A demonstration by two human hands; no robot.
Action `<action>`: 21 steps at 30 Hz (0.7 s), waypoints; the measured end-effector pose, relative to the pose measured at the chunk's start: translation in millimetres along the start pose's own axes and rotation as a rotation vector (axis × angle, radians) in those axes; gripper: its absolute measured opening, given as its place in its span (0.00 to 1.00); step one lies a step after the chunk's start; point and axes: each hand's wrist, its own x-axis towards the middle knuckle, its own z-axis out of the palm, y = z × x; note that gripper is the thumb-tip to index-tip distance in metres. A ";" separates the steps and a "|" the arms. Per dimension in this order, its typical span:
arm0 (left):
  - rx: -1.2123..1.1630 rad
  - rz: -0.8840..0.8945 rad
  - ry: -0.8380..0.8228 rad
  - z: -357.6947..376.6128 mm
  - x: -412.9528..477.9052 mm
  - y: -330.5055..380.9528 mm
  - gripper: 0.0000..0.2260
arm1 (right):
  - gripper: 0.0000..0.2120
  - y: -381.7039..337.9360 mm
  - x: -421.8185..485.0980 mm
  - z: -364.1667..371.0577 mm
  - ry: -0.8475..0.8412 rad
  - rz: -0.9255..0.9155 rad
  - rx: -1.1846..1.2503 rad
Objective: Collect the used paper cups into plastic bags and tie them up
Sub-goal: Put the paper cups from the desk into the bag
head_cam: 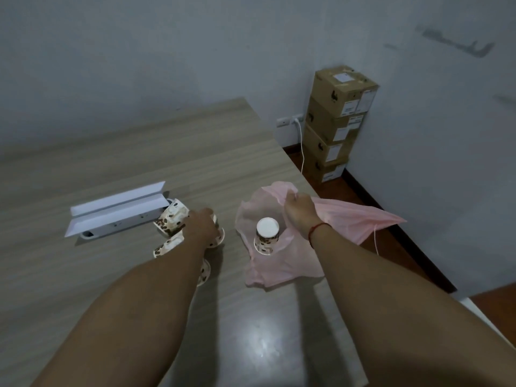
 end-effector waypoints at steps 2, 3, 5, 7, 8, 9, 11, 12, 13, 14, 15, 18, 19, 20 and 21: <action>-0.003 0.007 0.032 3.7 -3.8 3.6 0.25 | 0.23 5.2 -1.3 -3.3 0.002 0.010 0.004; -0.009 0.014 0.046 5.4 -5.4 6.2 0.25 | 0.23 7.3 -2.5 -5.8 0.008 0.013 -0.001; -0.049 0.028 0.065 9.8 -6.7 9.9 0.24 | 0.23 9.2 -4.2 -11.2 0.015 0.011 -0.007; -0.117 0.039 0.079 12.5 -10.7 14.3 0.24 | 0.23 8.7 -6.2 -18.5 0.018 0.010 0.003; -0.155 0.037 0.098 11.3 -12.4 15.4 0.24 | 0.23 7.0 -6.3 -20.9 0.018 0.009 0.008; -0.196 0.039 0.130 8.9 -14.1 18.0 0.24 | 0.23 5.5 -6.1 -23.4 0.021 0.008 0.016; -0.280 0.064 0.226 -2.1 -20.5 28.7 0.24 | 0.23 2.3 -7.3 -29.0 0.030 -0.001 0.035; -0.325 0.074 0.281 -9.8 -24.6 36.2 0.24 | 0.22 0.6 -8.3 -31.3 0.034 -0.004 0.040; -0.370 0.087 0.333 -17.3 -28.1 43.9 0.23 | 0.22 -0.9 -9.5 -33.2 0.037 -0.005 0.043; -0.405 0.104 0.373 -24.8 -33.2 51.9 0.22 | 0.22 -1.9 -10.8 -34.3 0.039 -0.006 0.043; -0.427 0.130 0.400 -31.5 -37.4 59.2 0.21 | 0.22 -4.2 -12.2 -35.2 0.039 -0.010 0.045; -0.597 0.195 0.359 -36.3 -51.0 79.3 0.18 | 0.22 -6.7 -15.7 -36.0 0.038 -0.012 0.058; -0.694 0.192 0.310 -34.3 -55.9 85.9 0.16 | 0.22 -6.9 -16.8 -37.3 0.043 -0.017 0.058; -0.768 0.173 0.252 -32.0 -61.0 92.6 0.14 | 0.22 -7.1 -17.7 -38.5 0.049 -0.020 0.060; -0.817 0.160 0.199 -28.2 -64.9 99.0 0.13 | 0.22 -7.4 -18.1 -39.8 0.056 -0.021 0.059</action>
